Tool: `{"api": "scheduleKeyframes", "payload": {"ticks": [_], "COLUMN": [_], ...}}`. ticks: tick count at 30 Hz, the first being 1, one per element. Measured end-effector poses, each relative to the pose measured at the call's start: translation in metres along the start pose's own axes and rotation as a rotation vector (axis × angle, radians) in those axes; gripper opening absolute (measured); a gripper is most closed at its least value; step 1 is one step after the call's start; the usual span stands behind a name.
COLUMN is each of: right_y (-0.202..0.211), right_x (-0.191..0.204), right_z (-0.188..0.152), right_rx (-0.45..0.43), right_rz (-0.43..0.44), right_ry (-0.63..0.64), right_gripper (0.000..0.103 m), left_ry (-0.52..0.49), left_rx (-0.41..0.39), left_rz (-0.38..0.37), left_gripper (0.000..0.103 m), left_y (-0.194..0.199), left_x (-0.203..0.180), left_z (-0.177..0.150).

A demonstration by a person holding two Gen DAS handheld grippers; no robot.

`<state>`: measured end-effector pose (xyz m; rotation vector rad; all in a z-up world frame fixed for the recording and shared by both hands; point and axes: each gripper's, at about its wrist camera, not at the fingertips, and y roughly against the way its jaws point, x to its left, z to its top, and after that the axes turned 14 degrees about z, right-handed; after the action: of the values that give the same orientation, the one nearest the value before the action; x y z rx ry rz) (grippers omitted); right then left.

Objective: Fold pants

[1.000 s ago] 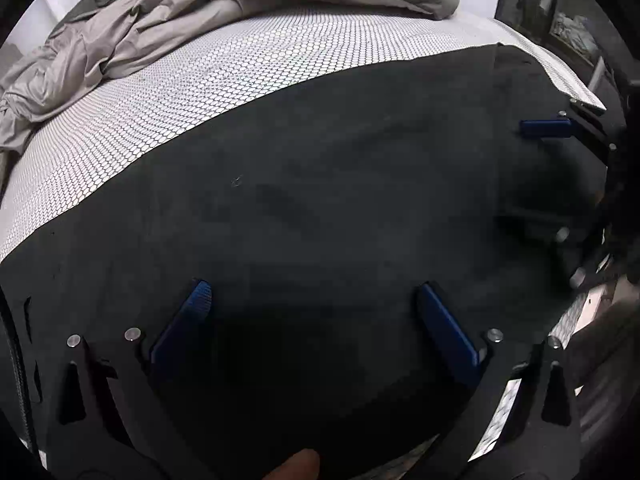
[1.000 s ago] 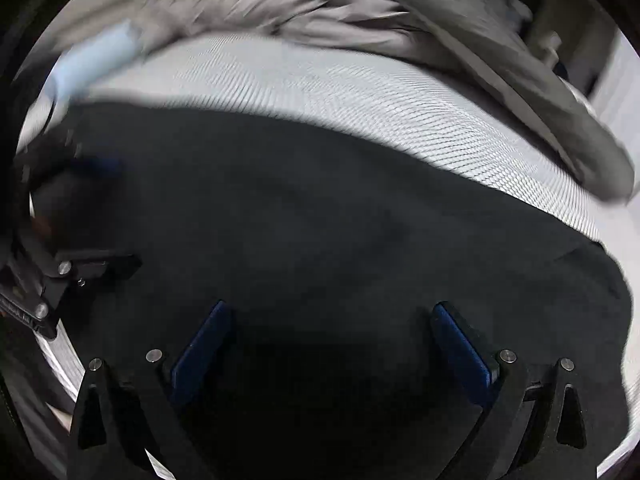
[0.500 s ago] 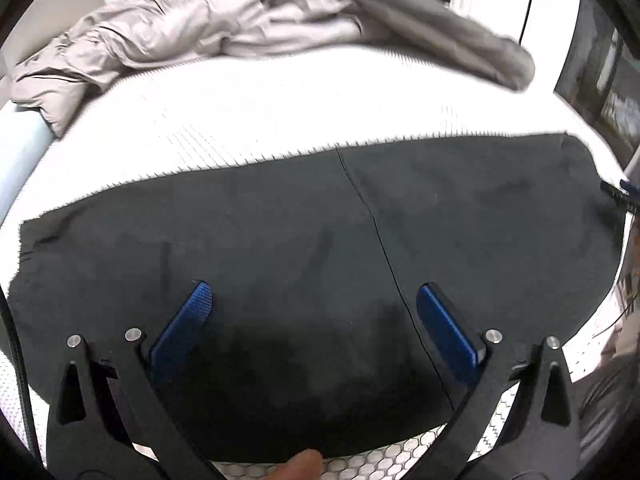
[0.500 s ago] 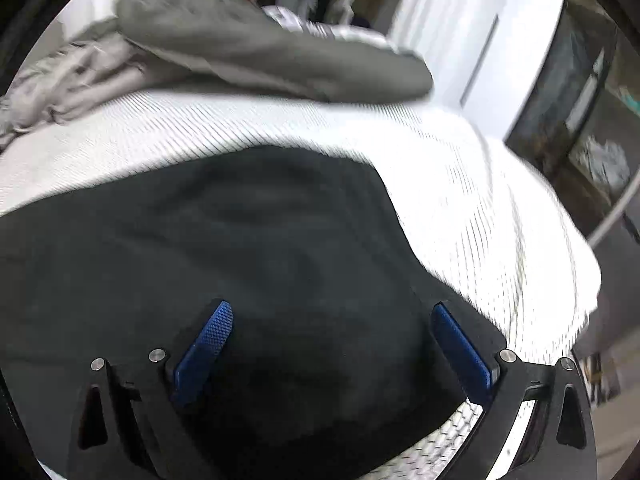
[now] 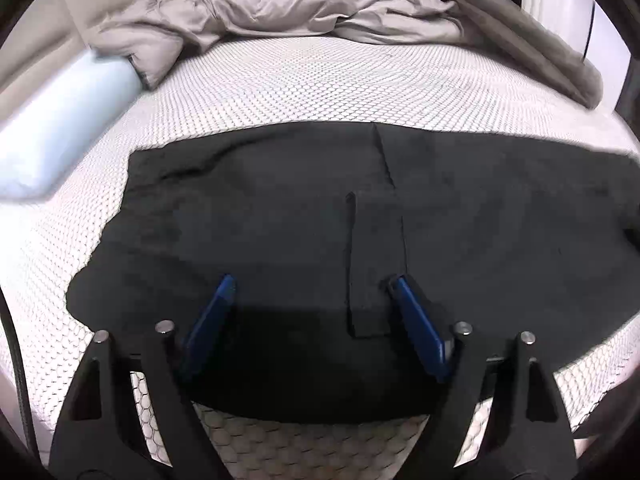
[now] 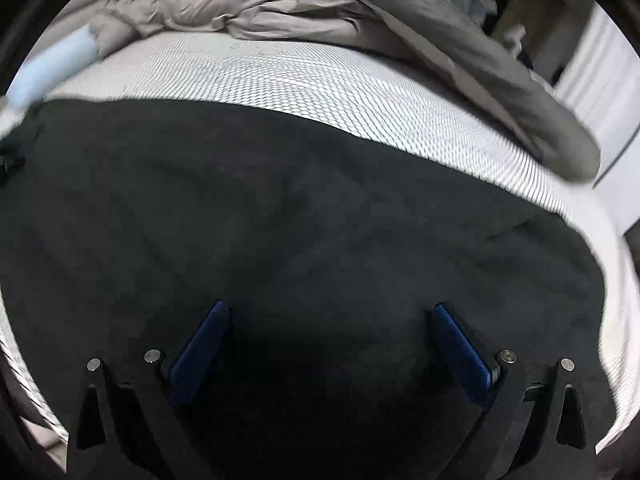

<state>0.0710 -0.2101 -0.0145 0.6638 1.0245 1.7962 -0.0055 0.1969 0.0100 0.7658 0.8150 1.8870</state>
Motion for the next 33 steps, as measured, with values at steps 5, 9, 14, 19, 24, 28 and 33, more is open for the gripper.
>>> {"api": "scheduleKeyframes", "payload": {"ticks": [5,9,14,19,24,28,33], "right_y": [0.008,0.012,-0.001,0.0,0.001,0.004,0.003], "right_x": [0.003,0.011,0.009,0.002,-0.003,0.0,0.007], "right_z": [0.002,0.007,0.012,0.01,0.008,0.01,0.01], "right_rx": [-0.015,-0.041,-0.013,-0.012,-0.018,-0.028,-0.026], "right_rz": [-0.012,0.011,0.003,0.0,0.004,0.003,0.012], "right_ry": [0.0,0.016,0.035,0.02,0.022,0.028,0.051], "right_gripper": [0.102,0.102,0.102,0.102,0.102,0.102,0.102], "left_ry": [0.016,0.038,0.05,0.081,0.232,0.181,0.176], "left_rx": [-0.032,-0.058,0.01,-0.018,-0.013,-0.006,0.058], "left_rz": [-0.128,-0.115,0.064,0.16,0.096,0.006,0.069], "left_gripper": [0.051,0.049,0.04,0.028,0.018,0.018,0.018], "left_y": [0.019,0.025,-0.005,-0.004,-0.002,-0.004,-0.037], "left_x": [0.008,0.008,0.023,0.046,0.067,0.039,0.031], "left_z": [0.0,0.005,-0.002,-0.007,0.001,0.014,0.034]}}
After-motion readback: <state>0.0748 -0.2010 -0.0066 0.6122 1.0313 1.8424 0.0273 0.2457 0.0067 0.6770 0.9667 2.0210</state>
